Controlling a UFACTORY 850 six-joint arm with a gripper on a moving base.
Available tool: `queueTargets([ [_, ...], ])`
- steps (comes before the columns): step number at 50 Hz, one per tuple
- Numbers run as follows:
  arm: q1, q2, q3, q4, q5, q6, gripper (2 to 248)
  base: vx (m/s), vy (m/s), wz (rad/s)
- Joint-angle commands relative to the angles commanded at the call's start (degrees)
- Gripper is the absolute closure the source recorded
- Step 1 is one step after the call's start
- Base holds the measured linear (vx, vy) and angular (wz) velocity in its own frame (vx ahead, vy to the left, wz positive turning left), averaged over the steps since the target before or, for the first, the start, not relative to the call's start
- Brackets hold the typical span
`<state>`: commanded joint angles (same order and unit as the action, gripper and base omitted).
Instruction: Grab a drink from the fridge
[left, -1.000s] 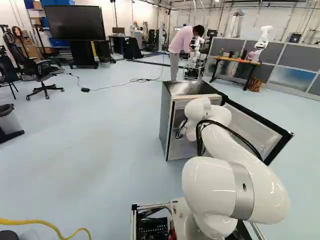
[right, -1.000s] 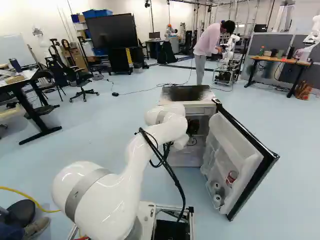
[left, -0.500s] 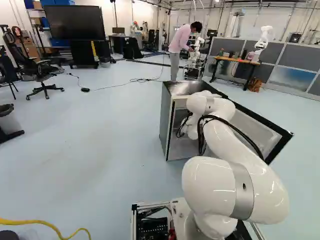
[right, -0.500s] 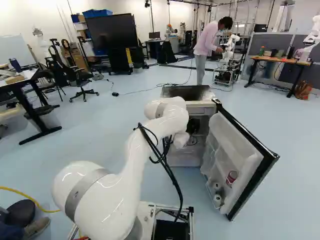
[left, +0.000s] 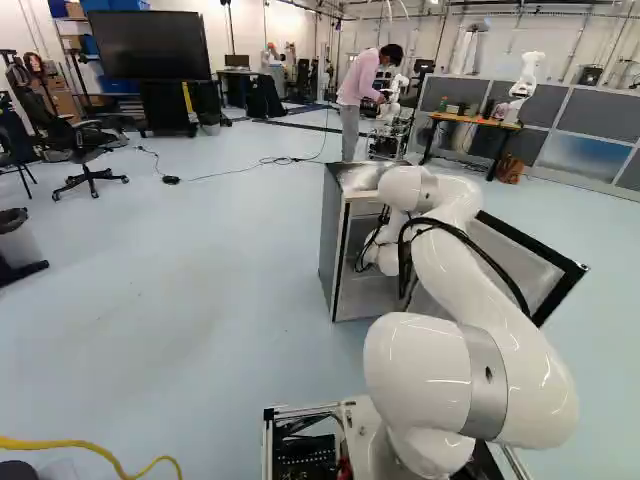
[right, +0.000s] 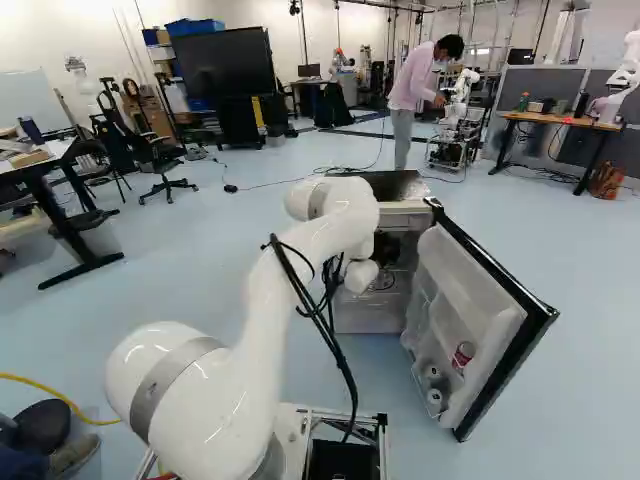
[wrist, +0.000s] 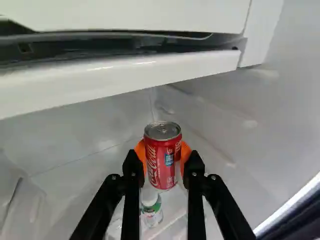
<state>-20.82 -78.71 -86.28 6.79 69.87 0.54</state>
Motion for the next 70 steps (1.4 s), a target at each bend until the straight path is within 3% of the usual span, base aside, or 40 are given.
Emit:
queueTargets([
  [36, 0.74, 9.38, 16.61, 0.00, 0.00, 0.00, 161, 0.000, 0.000, 0.000],
  [70, 2.21, 22.31, 33.46, 0.00, 0.00, 0.00, 161, 0.000, 0.000, 0.000],
])
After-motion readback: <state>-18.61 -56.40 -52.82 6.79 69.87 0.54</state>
